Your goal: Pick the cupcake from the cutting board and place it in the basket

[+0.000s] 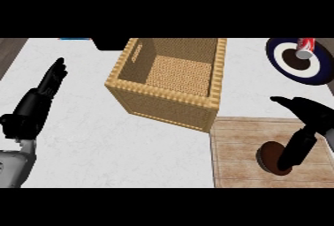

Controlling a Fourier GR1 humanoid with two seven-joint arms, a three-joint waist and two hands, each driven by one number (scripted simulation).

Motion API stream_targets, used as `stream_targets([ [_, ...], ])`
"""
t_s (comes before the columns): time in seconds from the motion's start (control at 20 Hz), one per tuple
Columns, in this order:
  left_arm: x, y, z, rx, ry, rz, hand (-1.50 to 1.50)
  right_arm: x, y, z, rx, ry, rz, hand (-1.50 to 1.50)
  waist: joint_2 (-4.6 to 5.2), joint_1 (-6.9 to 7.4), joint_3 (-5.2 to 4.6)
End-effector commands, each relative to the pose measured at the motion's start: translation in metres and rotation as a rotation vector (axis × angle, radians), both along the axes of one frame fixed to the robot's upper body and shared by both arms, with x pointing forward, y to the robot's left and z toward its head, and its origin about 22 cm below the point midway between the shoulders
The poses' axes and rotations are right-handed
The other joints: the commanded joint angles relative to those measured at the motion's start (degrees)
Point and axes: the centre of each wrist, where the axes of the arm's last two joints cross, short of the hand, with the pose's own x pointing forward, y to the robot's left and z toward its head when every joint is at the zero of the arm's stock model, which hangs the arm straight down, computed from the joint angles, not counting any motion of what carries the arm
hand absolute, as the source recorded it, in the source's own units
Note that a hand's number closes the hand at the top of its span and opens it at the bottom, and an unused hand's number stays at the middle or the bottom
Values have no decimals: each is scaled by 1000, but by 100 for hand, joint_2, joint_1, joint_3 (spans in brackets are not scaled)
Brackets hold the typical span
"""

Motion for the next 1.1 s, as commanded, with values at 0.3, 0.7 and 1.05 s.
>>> stream_targets([
  [0.3,3,7,-11,-2,3,12,0,-20,-7,-25,-90,60,-67,-150,-5,-31,1],
  [0.7,-18,-18,7,0,11,-7,0,-13,-4,-64,-104,7,-58,-150,-3,58,7],
  [1.05,-10,19,2,16,3,-5,0,-28,7,-53,-88,5,-65,-150,-2,15,2],
])
